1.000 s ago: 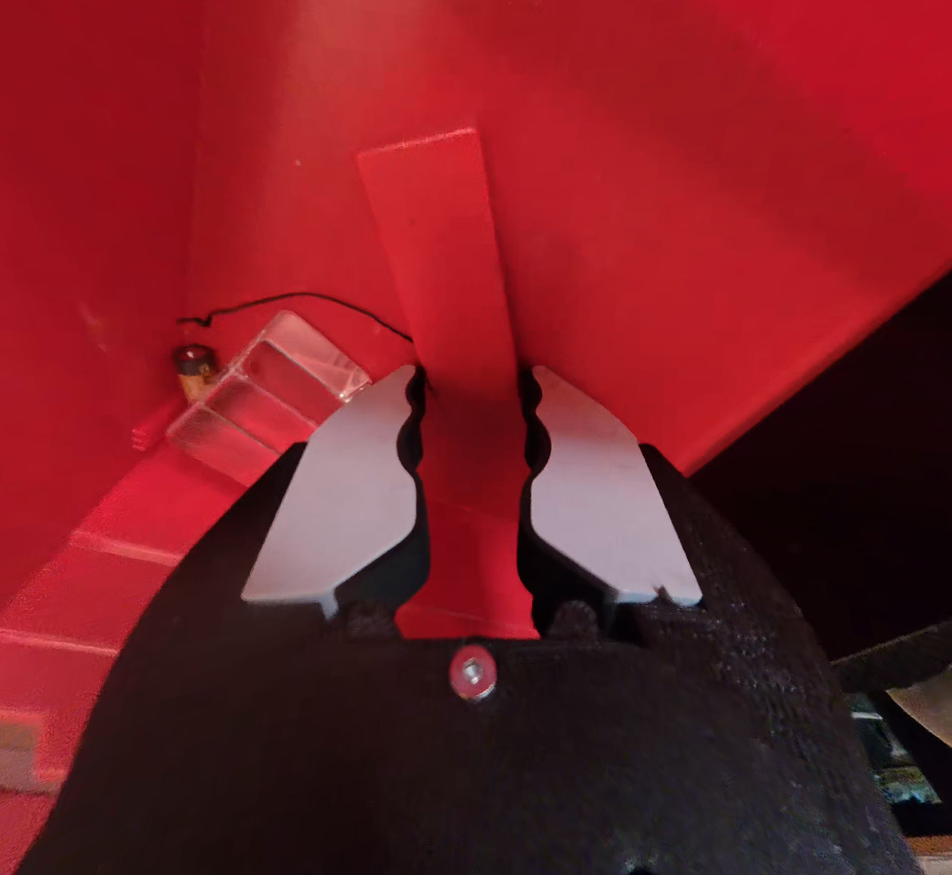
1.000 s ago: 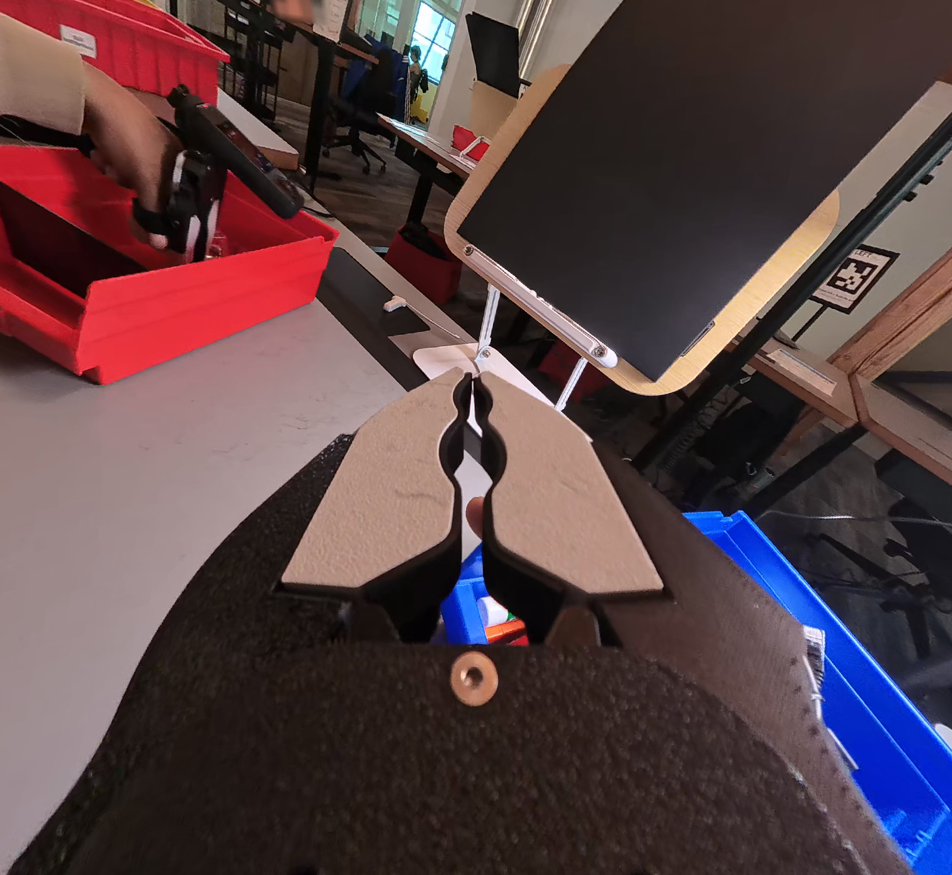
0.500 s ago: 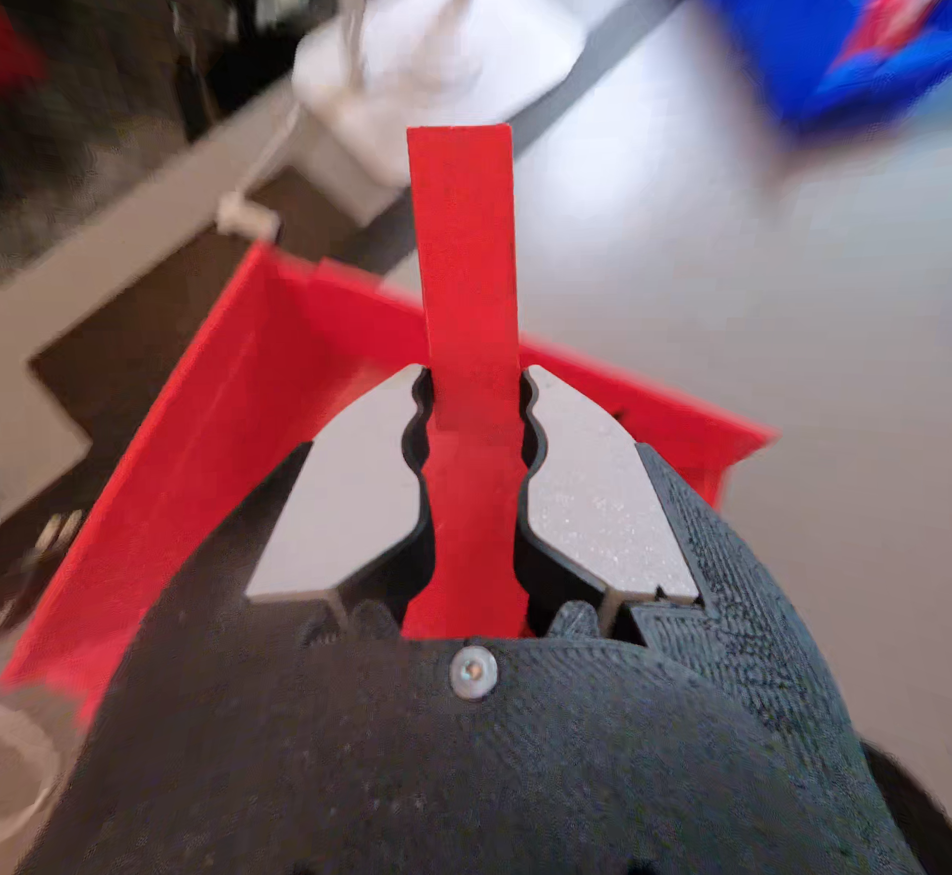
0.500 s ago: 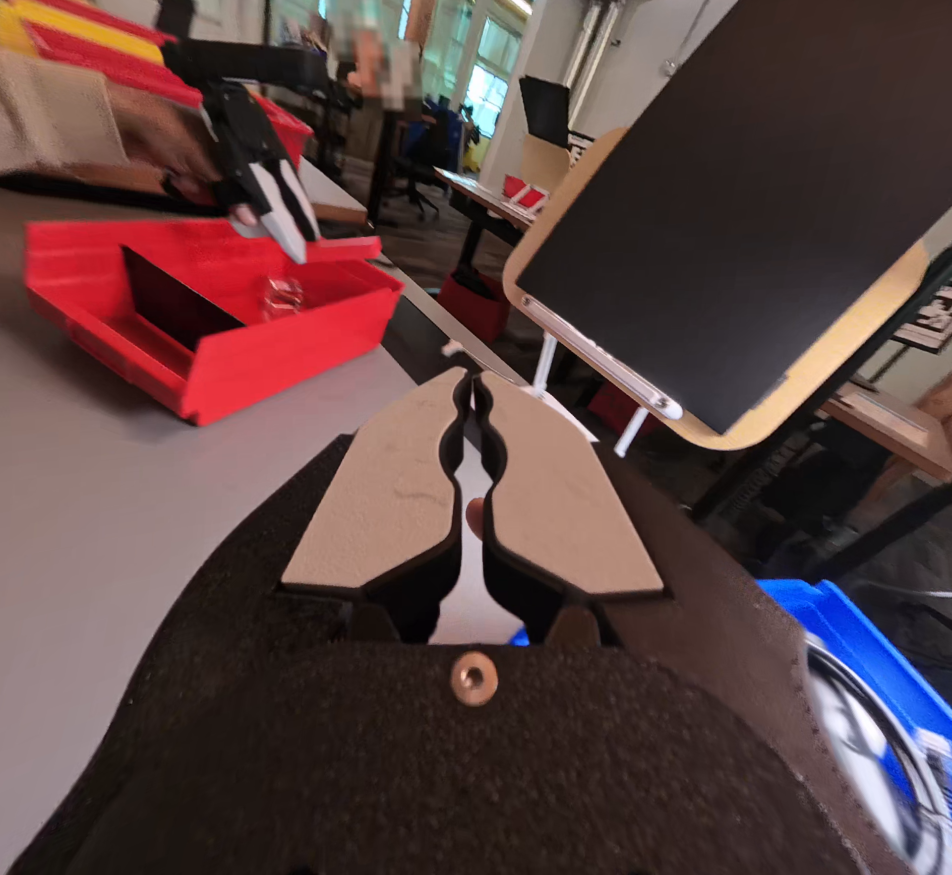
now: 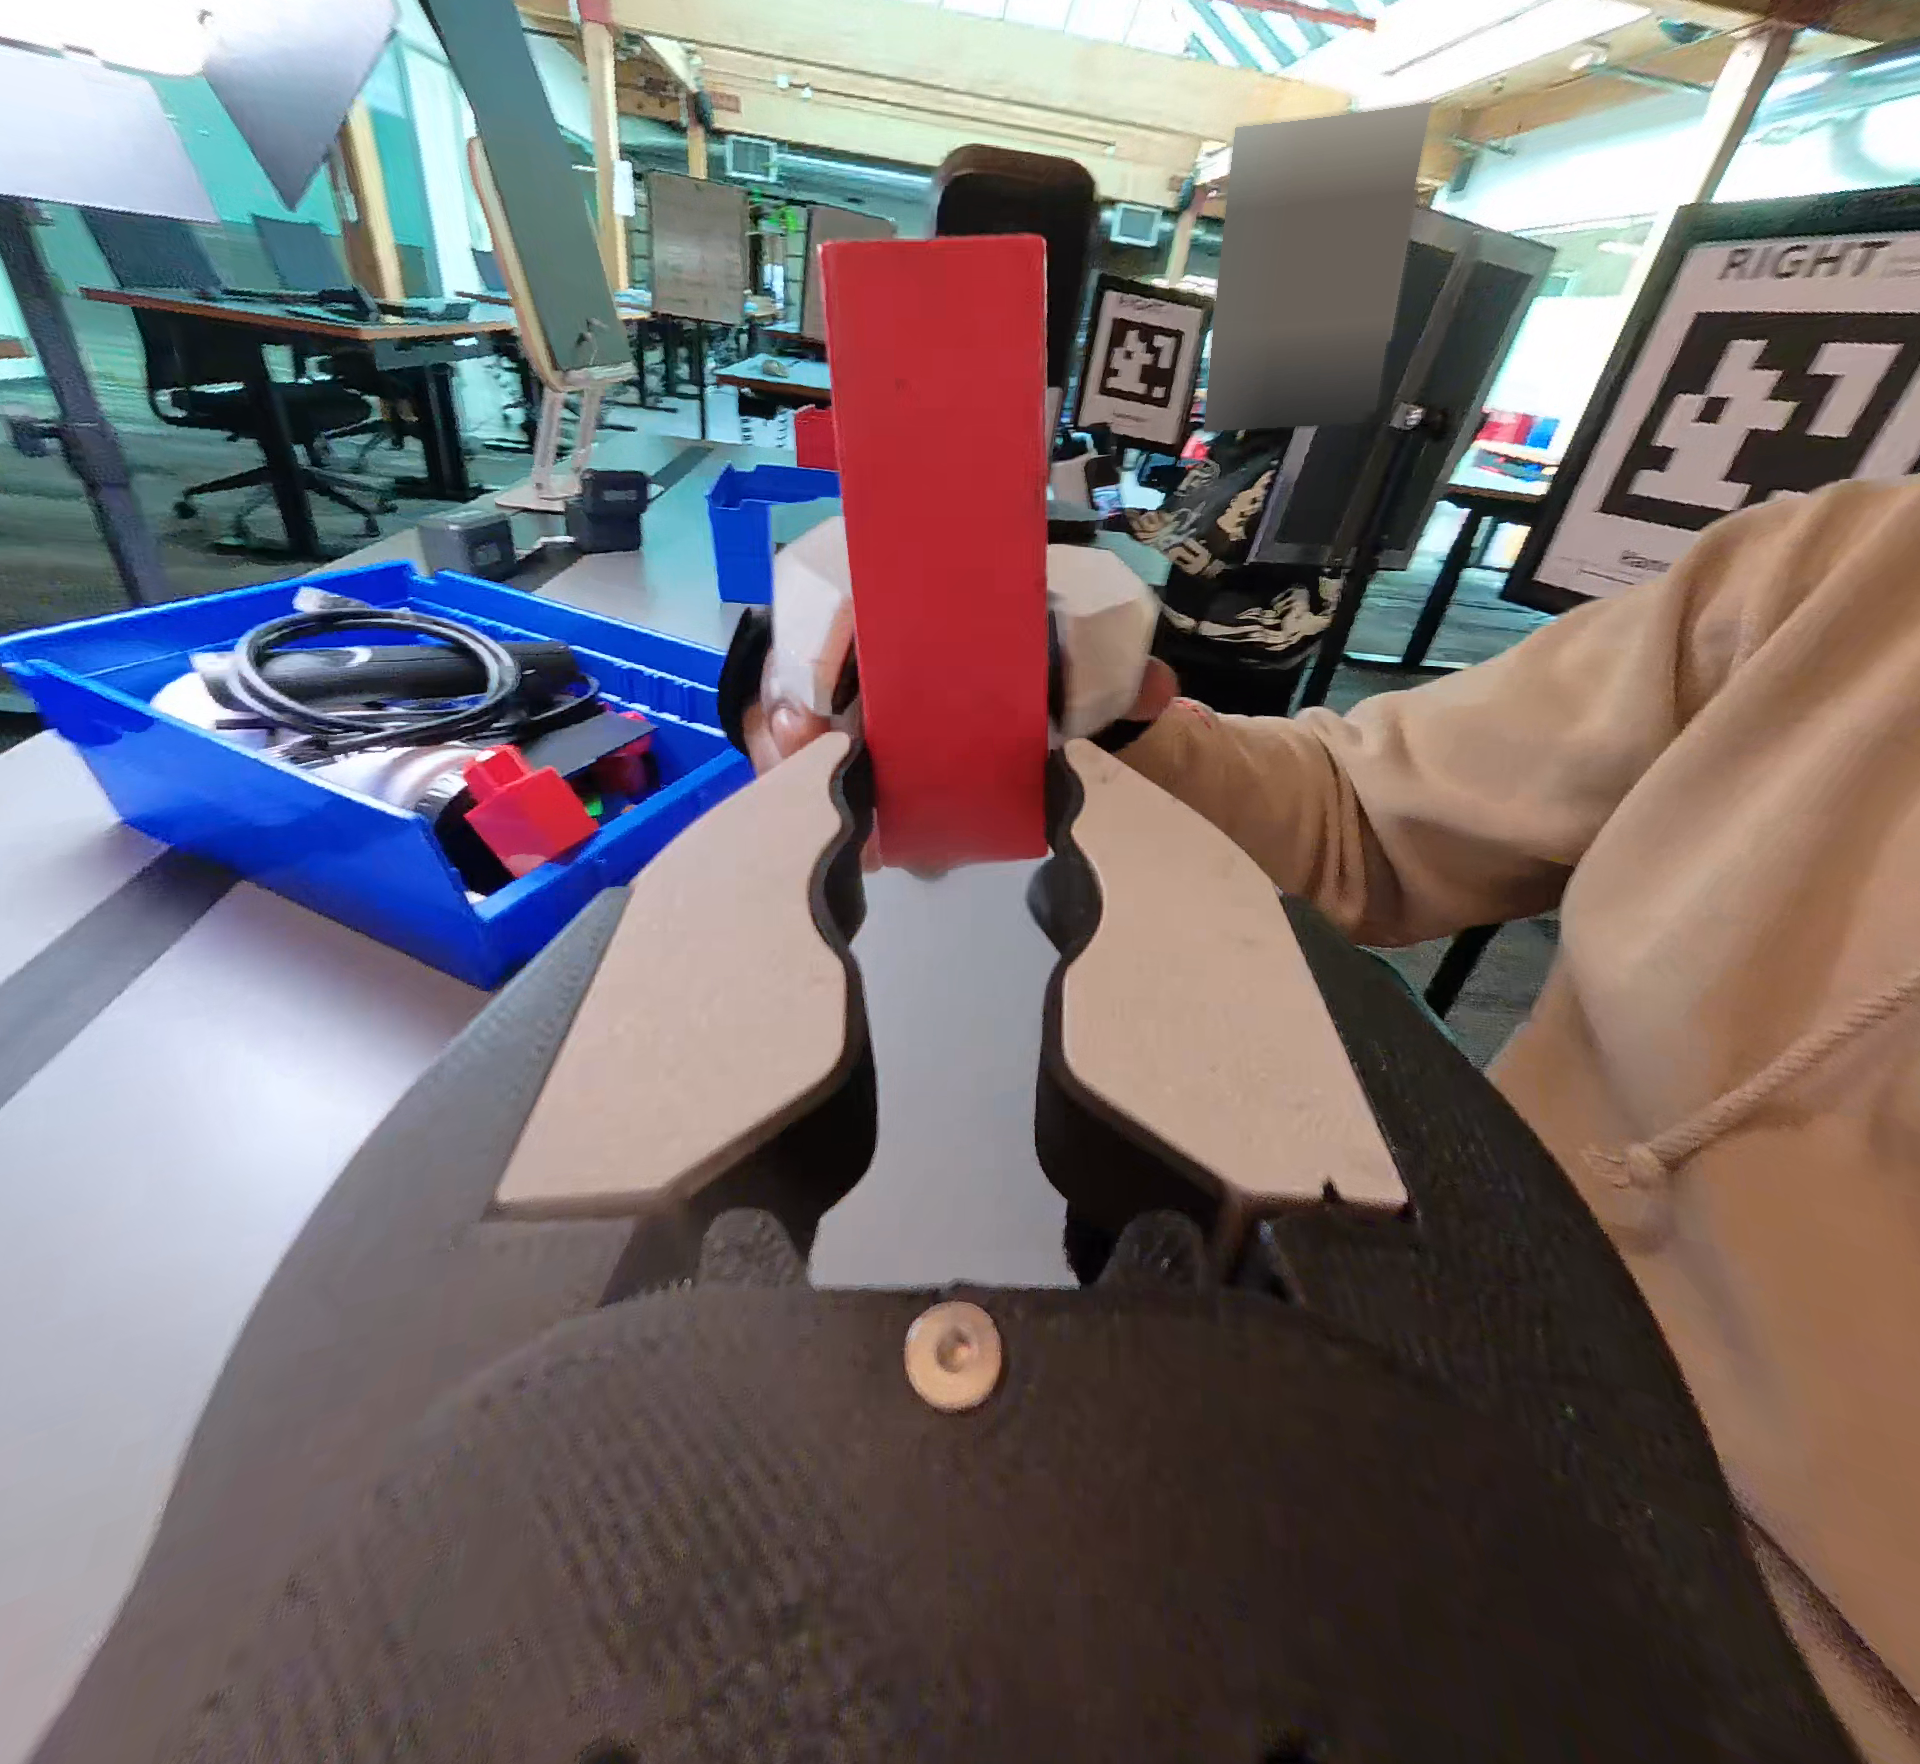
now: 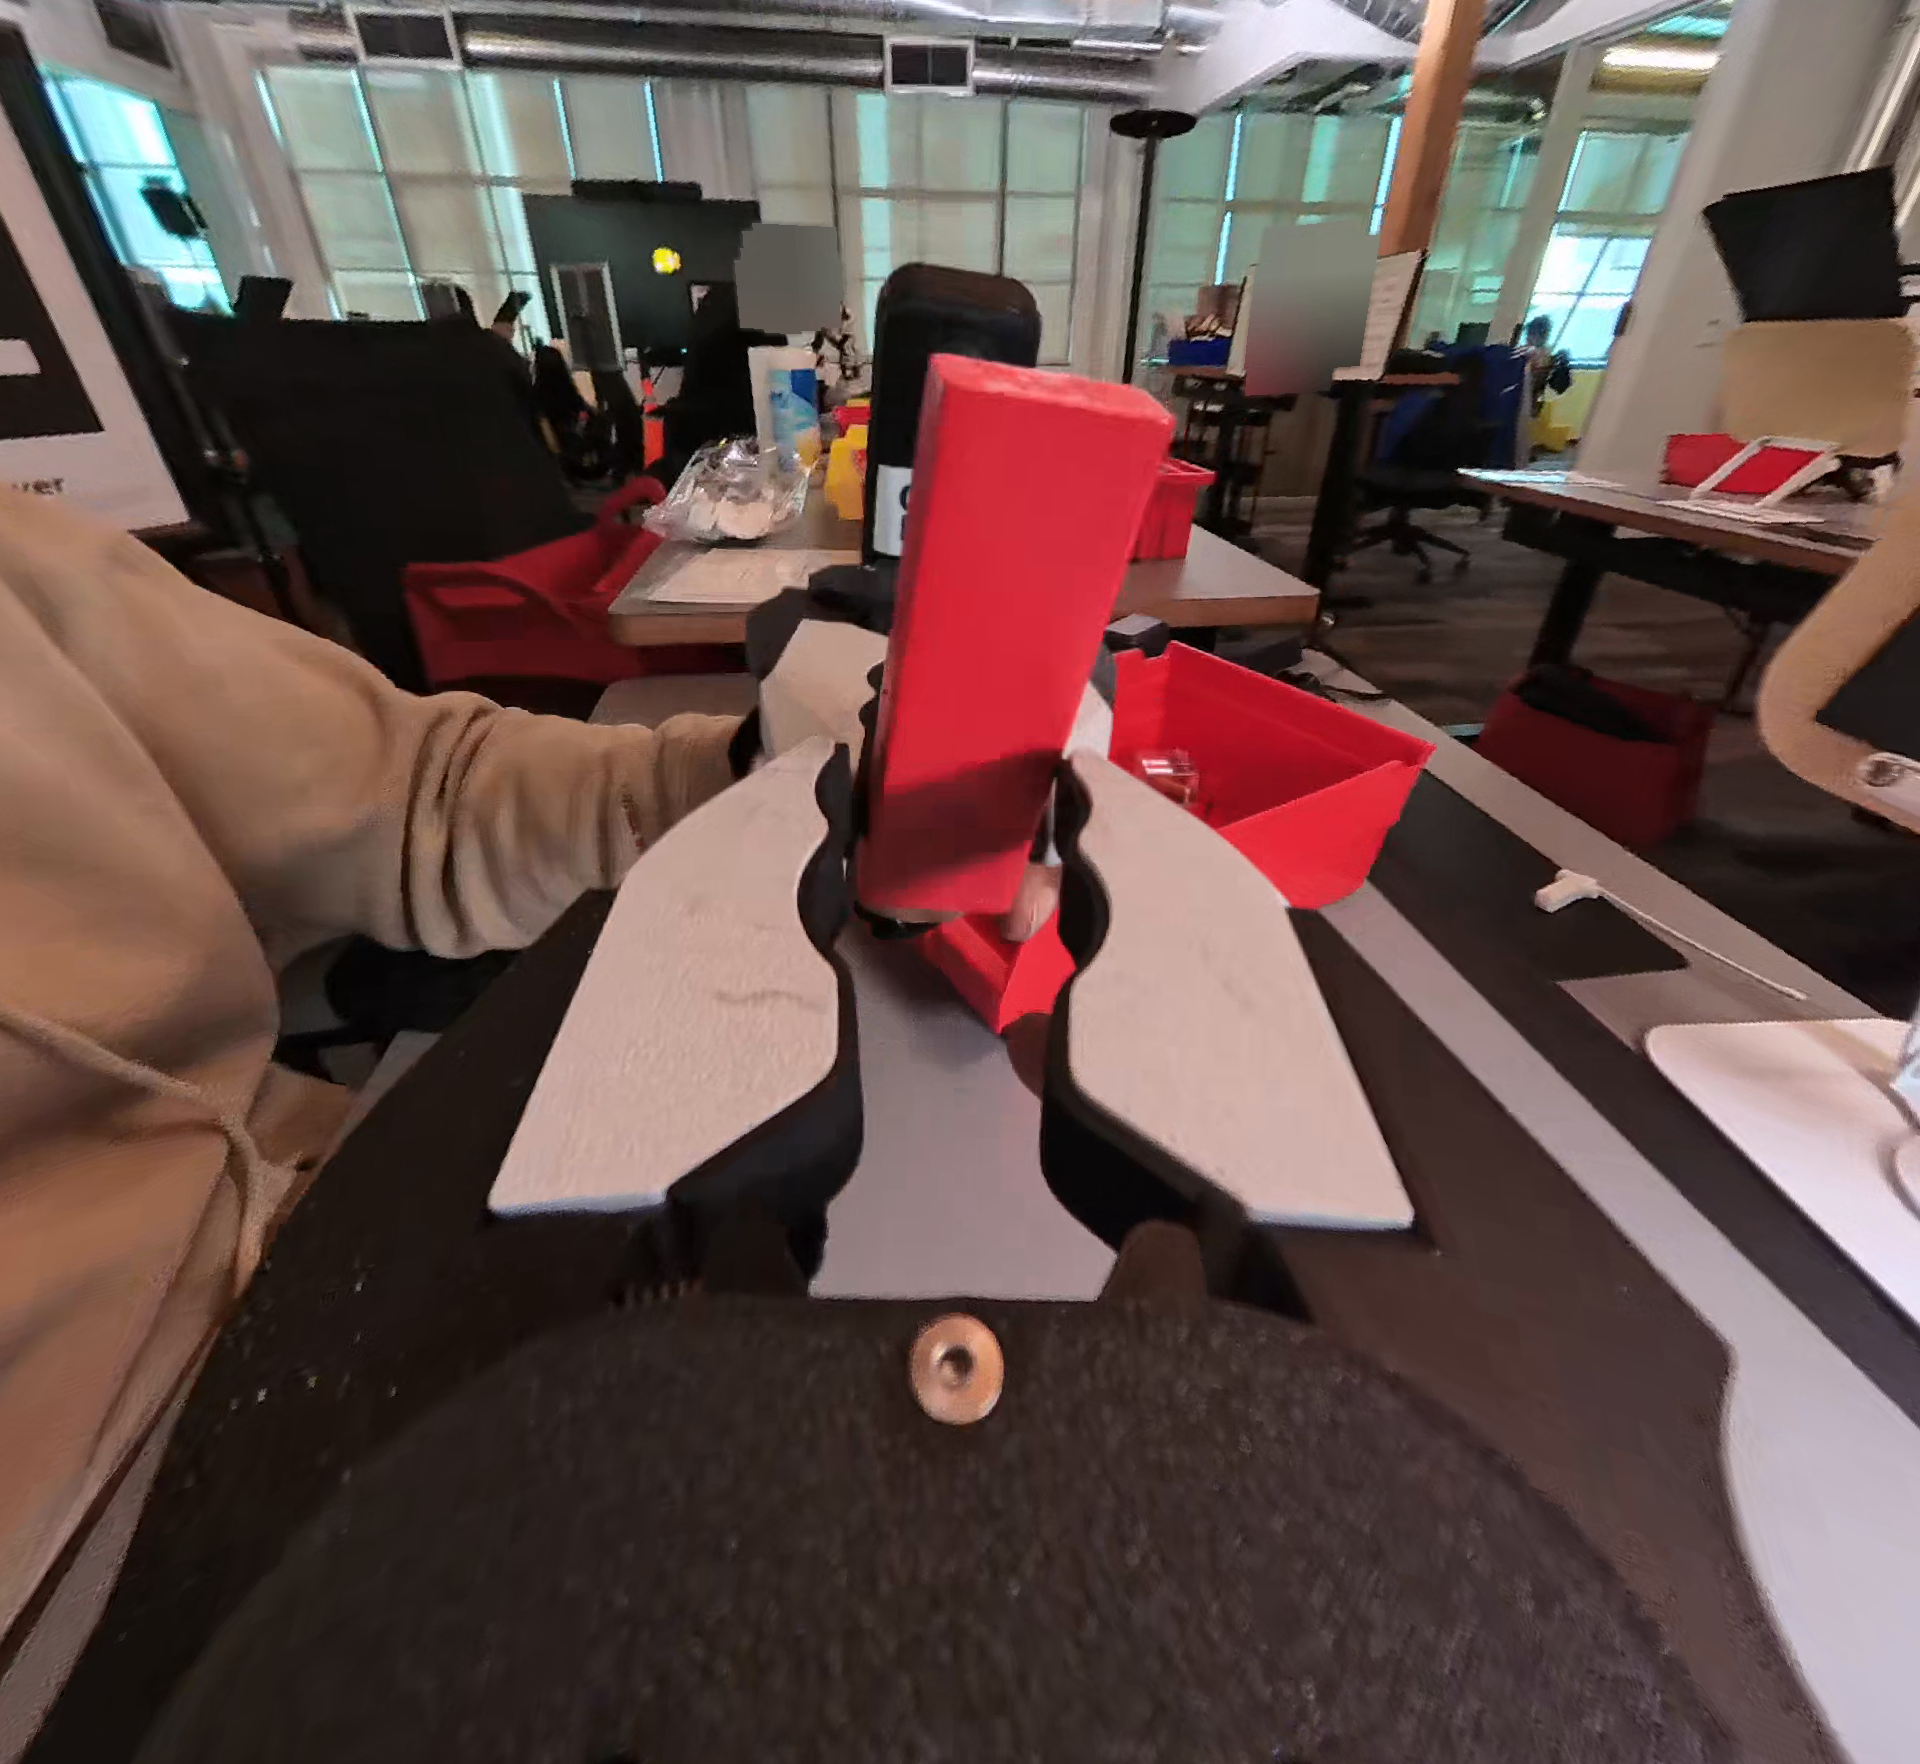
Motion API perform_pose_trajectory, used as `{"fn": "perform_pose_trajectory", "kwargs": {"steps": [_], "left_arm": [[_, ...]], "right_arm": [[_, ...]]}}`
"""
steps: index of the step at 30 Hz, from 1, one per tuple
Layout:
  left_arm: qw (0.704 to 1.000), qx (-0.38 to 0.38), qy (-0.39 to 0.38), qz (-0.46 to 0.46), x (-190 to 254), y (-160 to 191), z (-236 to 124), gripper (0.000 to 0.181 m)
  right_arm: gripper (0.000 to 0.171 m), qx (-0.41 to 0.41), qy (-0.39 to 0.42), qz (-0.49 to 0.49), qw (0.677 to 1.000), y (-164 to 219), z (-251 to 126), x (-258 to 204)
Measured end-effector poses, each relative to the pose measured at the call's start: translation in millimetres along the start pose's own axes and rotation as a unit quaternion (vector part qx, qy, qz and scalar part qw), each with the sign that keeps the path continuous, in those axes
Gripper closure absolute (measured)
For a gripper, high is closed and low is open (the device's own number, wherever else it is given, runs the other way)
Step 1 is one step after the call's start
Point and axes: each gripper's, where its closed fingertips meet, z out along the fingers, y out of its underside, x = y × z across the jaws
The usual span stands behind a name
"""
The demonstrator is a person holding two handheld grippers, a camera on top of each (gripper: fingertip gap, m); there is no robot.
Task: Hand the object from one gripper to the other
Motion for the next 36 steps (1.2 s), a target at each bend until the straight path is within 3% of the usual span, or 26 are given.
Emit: {"fn": "perform_pose_trajectory", "kwargs": {"steps": [5,9,13,15,18,26,31,36], "left_arm": [[1.0,-0.016,-0.009,0.014,1,5,-6,0.148],[1.0,0.018,-0.01,-0.019,-3,-16,-27,0.142],[0.998,-0.048,-0.034,0.006,-2,3,-16,0.137],[0.996,-0.072,-0.054,0.017,-8,13,-12,0.147],[0.995,-0.086,-0.055,0.021,-11,18,-14,0.148],[0.994,-0.098,-0.047,0.017,-11,26,-14,0.148],[0.994,-0.102,-0.024,0.015,-3,32,-8,0.148],[0.998,-0.052,-0.033,0.003,-3,7,-19,0.139]], "right_arm": [[0.139,0.0,-0.021,0.005,1.0,5,1,-2],[0.139,-0.03,-0.007,-0.02,0.999,13,-7,7],[0.139,-0.075,0.009,-0.052,0.996,31,4,7],[0.139,-0.096,0.011,-0.057,0.994,41,10,5],[0.139,-0.12,0.018,-0.066,0.99,50,13,6],[0.13,-0.051,0.01,-0.025,0.998,13,-7,8],[0.139,-0.057,-0.026,-0.021,0.998,24,1,-4],[0.139,-0.093,-0.015,-0.045,0.995,36,-1,1]]}}
